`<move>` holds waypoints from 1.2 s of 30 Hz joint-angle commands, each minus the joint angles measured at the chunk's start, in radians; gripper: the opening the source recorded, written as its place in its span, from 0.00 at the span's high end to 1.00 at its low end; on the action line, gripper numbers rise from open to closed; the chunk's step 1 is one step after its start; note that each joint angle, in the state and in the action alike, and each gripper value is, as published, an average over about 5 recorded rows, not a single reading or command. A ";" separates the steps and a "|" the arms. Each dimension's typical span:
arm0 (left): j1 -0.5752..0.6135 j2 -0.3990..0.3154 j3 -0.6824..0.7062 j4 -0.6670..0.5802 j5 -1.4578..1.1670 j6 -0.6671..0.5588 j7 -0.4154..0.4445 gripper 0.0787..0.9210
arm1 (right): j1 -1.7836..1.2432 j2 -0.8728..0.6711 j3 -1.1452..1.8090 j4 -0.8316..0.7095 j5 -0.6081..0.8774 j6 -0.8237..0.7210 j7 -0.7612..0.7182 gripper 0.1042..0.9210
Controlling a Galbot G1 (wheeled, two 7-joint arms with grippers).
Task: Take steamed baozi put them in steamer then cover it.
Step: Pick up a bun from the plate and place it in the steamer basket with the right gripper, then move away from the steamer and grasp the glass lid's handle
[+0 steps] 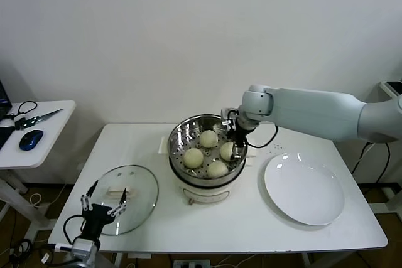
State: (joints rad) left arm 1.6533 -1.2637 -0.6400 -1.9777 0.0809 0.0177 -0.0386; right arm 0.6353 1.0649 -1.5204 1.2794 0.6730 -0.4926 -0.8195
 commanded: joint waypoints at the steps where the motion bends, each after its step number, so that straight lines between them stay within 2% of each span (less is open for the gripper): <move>1: 0.000 0.000 0.001 0.001 0.002 0.000 0.000 0.12 | 0.092 -0.088 0.051 0.021 0.066 0.093 -0.086 0.12; 4: 0.000 -0.001 0.002 -0.001 0.004 0.000 0.000 0.12 | 0.115 -0.141 0.078 0.041 0.072 0.137 -0.100 0.12; 7: -0.002 -0.002 0.001 -0.002 0.005 0.000 -0.001 0.12 | 0.079 -0.214 0.154 0.068 0.068 0.205 -0.046 0.12; 12: -0.011 -0.002 -0.003 -0.001 0.014 0.001 -0.003 0.12 | -0.060 -0.382 0.296 0.132 0.099 0.429 0.230 0.12; 19: -0.024 -0.017 -0.002 0.010 0.042 -0.005 -0.006 0.12 | -0.387 -0.551 0.610 0.200 0.144 0.598 0.415 0.12; 29: -0.028 -0.052 -0.020 -0.019 0.115 -0.009 -0.006 0.12 | -1.140 -0.534 1.399 0.258 0.066 0.677 0.542 0.12; 36: -0.027 -0.072 -0.038 -0.033 0.312 -0.012 0.011 0.12 | -1.483 -0.442 1.718 0.342 -0.016 0.673 0.588 0.12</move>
State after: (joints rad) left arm 1.6273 -1.3155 -0.6641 -1.9985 0.1961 0.0096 -0.0414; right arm -0.2125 0.5997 -0.4354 1.5190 0.7339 0.1043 -0.3583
